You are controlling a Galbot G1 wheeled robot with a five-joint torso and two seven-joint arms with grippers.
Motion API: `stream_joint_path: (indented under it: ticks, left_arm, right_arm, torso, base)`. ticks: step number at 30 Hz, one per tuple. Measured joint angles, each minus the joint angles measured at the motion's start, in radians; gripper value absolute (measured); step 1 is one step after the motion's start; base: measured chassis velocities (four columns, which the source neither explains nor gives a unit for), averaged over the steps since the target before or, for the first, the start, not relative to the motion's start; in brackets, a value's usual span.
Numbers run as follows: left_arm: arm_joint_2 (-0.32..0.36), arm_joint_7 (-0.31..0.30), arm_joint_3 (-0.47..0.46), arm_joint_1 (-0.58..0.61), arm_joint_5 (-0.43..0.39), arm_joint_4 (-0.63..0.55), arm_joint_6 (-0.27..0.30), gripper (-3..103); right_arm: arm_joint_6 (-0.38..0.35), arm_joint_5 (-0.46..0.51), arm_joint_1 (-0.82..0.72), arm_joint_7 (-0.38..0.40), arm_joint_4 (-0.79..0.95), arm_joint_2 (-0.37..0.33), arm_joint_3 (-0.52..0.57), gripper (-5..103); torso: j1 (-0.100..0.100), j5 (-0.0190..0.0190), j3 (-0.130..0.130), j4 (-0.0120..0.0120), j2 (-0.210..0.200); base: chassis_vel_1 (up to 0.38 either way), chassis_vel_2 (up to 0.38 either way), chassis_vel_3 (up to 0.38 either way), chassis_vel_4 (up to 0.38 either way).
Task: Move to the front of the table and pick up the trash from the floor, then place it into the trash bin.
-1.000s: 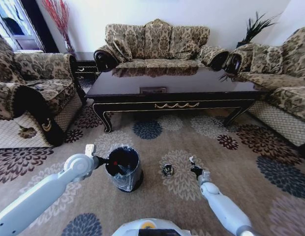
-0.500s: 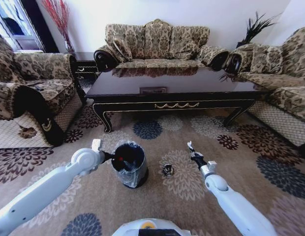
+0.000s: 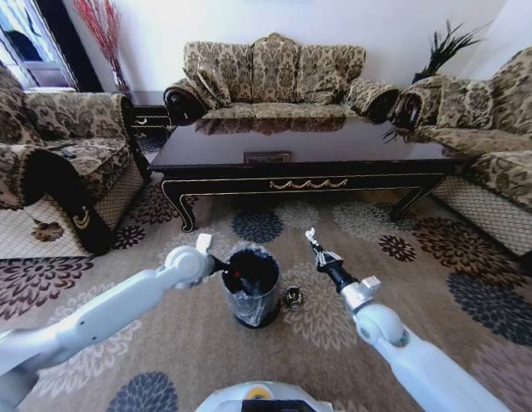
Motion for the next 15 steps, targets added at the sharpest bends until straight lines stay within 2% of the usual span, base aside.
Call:
stream_joint_path:
  ticks: [9,15]
  left_arm:
    - [-0.095,-0.036,0.078,-0.079,-0.038,0.043,0.000,4]
    - [-0.116,-0.057,0.093,-0.082,-0.047,0.036,0.000,4]
  right_arm:
    - [0.006,-0.067,-0.101,-0.015,0.114,-0.001,-0.005,0]
    - [0.010,-0.097,-0.129,-0.015,0.122,-0.001,-0.009,0]
  torso:
    - [0.000,-0.0001,0.000,0.0003,0.000]
    - [0.000,0.0000,0.000,0.0002,0.000]
  base:
    - [0.000,0.000,0.000,0.000]
    - [0.000,0.000,0.000,0.000]
